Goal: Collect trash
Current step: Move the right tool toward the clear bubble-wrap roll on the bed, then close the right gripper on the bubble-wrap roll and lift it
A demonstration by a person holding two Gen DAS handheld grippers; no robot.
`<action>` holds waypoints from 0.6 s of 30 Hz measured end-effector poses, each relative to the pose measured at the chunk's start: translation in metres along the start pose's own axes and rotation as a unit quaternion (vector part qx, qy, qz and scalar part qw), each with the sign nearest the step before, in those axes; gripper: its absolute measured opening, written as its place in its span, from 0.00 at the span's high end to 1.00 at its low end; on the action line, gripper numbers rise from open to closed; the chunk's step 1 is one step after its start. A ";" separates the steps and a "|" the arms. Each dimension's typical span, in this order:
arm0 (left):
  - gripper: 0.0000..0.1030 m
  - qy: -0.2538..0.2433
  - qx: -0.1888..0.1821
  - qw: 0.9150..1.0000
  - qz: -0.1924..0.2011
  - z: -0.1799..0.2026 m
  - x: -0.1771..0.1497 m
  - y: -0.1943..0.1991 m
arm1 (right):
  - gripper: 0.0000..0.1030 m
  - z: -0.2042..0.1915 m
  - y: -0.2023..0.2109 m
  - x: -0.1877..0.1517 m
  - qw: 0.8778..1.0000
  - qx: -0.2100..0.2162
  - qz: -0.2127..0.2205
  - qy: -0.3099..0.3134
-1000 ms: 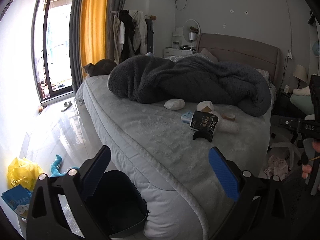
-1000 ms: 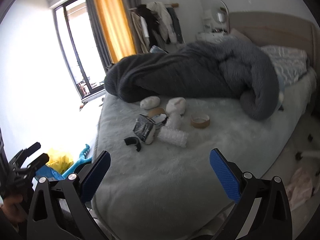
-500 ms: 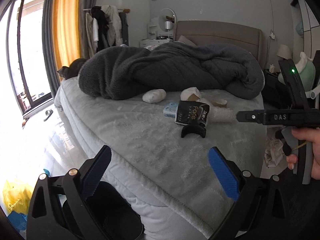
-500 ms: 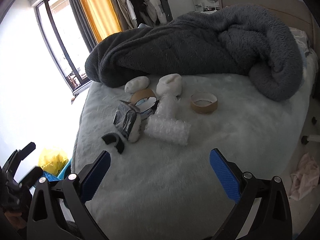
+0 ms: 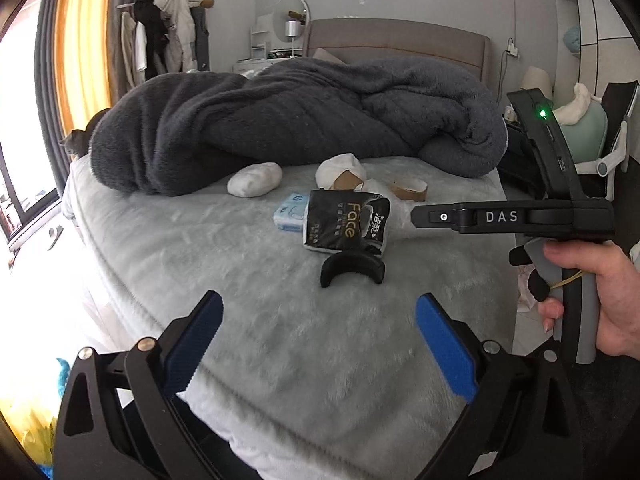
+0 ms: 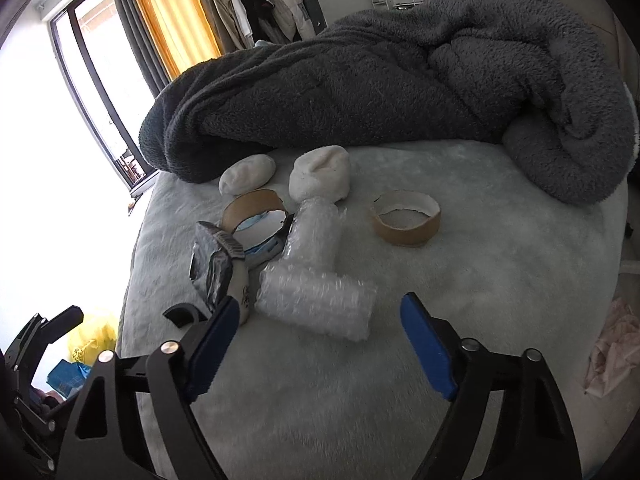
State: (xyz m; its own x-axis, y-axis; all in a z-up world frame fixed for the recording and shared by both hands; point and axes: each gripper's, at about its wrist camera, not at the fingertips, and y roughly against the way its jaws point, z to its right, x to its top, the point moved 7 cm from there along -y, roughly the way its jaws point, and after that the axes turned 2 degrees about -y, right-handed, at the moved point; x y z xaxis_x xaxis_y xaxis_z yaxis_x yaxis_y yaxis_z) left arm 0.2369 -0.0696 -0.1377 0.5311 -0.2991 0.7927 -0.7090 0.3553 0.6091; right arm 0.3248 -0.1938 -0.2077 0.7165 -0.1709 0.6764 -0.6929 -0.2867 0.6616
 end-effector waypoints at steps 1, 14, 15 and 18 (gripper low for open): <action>0.05 0.000 -0.004 1.000 -0.002 0.001 0.001 -0.005 | 0.20 0.000 -0.001 0.000 1.000 0.001 0.000 -0.001; 0.11 0.006 -0.031 0.999 -0.029 0.008 0.010 -0.042 | 0.35 -0.003 -0.019 0.002 1.000 -0.001 -0.023 0.003; 0.13 0.007 -0.032 0.999 -0.032 0.009 0.009 -0.044 | 0.36 -0.002 -0.020 0.001 1.000 0.001 -0.025 0.001; 0.17 0.003 -0.035 0.998 -0.042 0.011 0.008 -0.052 | 0.37 0.001 -0.019 0.001 1.000 0.010 -0.029 -0.006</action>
State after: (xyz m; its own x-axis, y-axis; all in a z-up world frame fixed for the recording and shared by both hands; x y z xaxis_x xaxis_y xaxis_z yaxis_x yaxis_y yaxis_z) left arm 0.2730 -0.1007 -0.1635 0.5908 -0.3255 0.7383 -0.6272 0.3903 0.6740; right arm 0.3390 -0.1891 -0.2195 0.7560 -0.1641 0.6337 -0.6489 -0.3150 0.6926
